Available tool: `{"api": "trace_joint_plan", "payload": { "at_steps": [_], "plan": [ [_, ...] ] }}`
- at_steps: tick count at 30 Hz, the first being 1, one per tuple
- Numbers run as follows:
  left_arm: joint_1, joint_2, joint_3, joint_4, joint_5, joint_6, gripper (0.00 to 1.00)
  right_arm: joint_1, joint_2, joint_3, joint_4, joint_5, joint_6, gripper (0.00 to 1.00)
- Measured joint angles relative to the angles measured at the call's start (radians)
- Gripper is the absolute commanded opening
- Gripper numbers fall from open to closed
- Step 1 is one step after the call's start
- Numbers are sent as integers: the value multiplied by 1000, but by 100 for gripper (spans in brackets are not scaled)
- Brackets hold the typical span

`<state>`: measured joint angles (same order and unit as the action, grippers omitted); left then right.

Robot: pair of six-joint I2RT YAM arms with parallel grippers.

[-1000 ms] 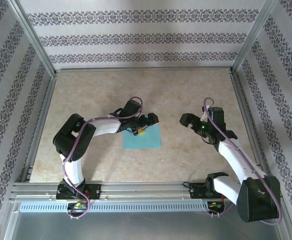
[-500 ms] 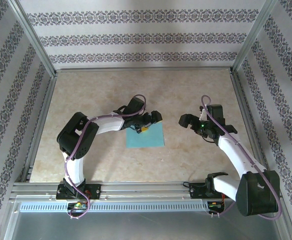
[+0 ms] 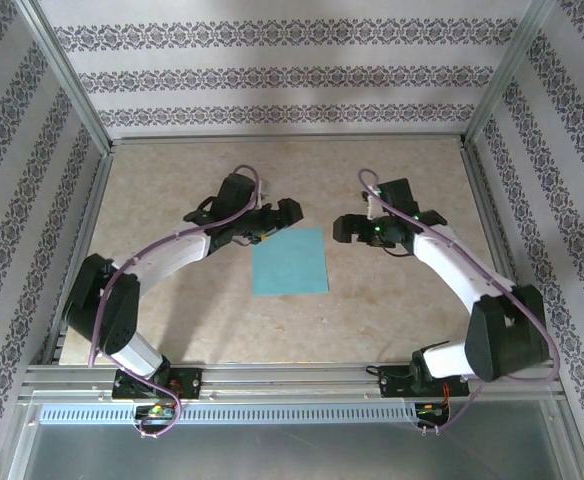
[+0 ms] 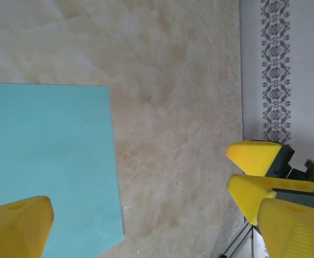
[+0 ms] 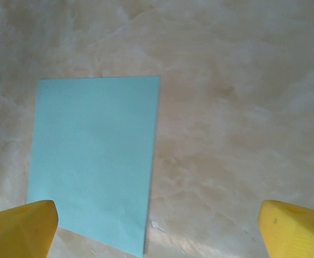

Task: Fold a paper plane with a square sheet of paper (fold left side to right side)
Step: Pick up the square sheet of paper from the center of the table.

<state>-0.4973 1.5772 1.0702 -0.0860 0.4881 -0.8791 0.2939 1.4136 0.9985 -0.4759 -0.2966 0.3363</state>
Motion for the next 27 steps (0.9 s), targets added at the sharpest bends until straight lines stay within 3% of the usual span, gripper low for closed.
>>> {"api": "trace_joint_plan", "payload": {
  "at_steps": [5, 10, 18, 27],
  "plan": [
    [34, -23, -145, 4, 8, -9, 71, 105, 172, 148, -16, 47, -29, 89],
    [35, 18, -226, 11, 31, -29, 62, 164, 342, 280, -25, 71, -31, 88],
    [35, 61, -255, 31, 37, -42, 56, 216, 531, 423, -56, 125, -42, 92],
    [34, 89, -277, 34, 36, -42, 49, 239, 639, 463, -91, 177, -52, 93]
  ]
}}
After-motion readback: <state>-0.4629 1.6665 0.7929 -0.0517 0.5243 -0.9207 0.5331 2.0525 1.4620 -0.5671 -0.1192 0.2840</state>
